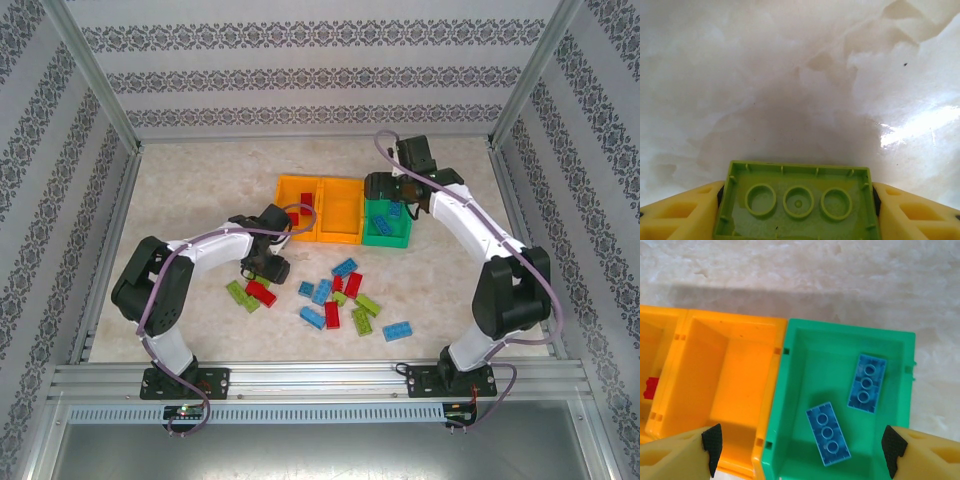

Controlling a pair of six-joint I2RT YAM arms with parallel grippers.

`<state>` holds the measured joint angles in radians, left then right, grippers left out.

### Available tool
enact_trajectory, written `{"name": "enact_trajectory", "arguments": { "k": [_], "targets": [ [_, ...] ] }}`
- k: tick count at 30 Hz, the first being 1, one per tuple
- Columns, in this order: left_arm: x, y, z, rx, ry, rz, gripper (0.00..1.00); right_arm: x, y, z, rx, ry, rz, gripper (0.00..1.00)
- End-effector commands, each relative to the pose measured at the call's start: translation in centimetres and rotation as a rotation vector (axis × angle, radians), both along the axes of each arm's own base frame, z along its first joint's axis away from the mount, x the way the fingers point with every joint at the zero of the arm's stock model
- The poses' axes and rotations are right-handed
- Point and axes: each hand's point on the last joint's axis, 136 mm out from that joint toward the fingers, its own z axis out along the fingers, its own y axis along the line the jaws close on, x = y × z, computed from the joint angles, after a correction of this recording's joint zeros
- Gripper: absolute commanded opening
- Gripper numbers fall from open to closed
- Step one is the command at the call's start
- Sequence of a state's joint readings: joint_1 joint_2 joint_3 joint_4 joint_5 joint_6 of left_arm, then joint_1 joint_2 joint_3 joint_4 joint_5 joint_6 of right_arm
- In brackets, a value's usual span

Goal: Sort the legos into containers by color

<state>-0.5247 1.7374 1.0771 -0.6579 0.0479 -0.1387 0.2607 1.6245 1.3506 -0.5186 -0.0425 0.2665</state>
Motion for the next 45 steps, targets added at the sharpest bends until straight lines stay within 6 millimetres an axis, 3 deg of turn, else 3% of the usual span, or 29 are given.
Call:
{"name": "enact_trajectory", "arguments": {
  "k": [1, 8, 12, 15, 19, 26, 34, 42, 44, 45],
  "targets": [
    [0.3, -0.7, 3.3, -0.019, -0.056, 0.011, 0.57, -1.0, -1.1, 0.6, -0.012, -0.029, -0.014, 0.86],
    [2.3, -5.0, 9.4, -0.211, -0.18, -0.011, 0.57, -5.1, -1.5, -1.4, -0.01, -0.021, 0.03, 0.85],
    [4.8, -8.5, 12.9, -0.354, -0.253, -0.038, 0.58, -8.2, -1.0, -3.5, 0.018, 0.012, 0.071, 0.84],
    [6.9, -10.9, 14.3, -0.414, -0.269, -0.064, 0.58, -10.6, -0.8, -5.6, 0.044, 0.091, 0.055, 0.81],
    [9.7, -13.5, 14.6, -0.445, -0.263, -0.105, 0.58, -13.0, -0.3, -7.5, 0.055, 0.156, 0.052, 0.79],
    [13.5, -16.1, 12.9, -0.423, -0.227, -0.123, 0.58, -16.2, 0.3, -9.2, 0.07, 0.225, 0.028, 0.78],
    [15.0, -17.2, 10.7, -0.41, -0.186, -0.106, 0.64, -19.6, 2.6, -10.4, 0.091, 0.291, 0.147, 0.74],
    [15.2, -16.9, 10.8, -0.398, -0.189, -0.069, 0.84, -22.6, 4.3, -11.6, 0.095, 0.351, 0.238, 0.72],
    [15.1, -16.9, 11.3, -0.411, -0.194, -0.06, 0.99, -23.1, 4.7, -11.9, 0.084, 0.363, 0.263, 0.72],
    [15.1, -17.0, 11.6, -0.418, -0.198, -0.055, 1.0, -23.3, 4.9, -12.0, 0.075, 0.366, 0.275, 0.72]
  ]
}}
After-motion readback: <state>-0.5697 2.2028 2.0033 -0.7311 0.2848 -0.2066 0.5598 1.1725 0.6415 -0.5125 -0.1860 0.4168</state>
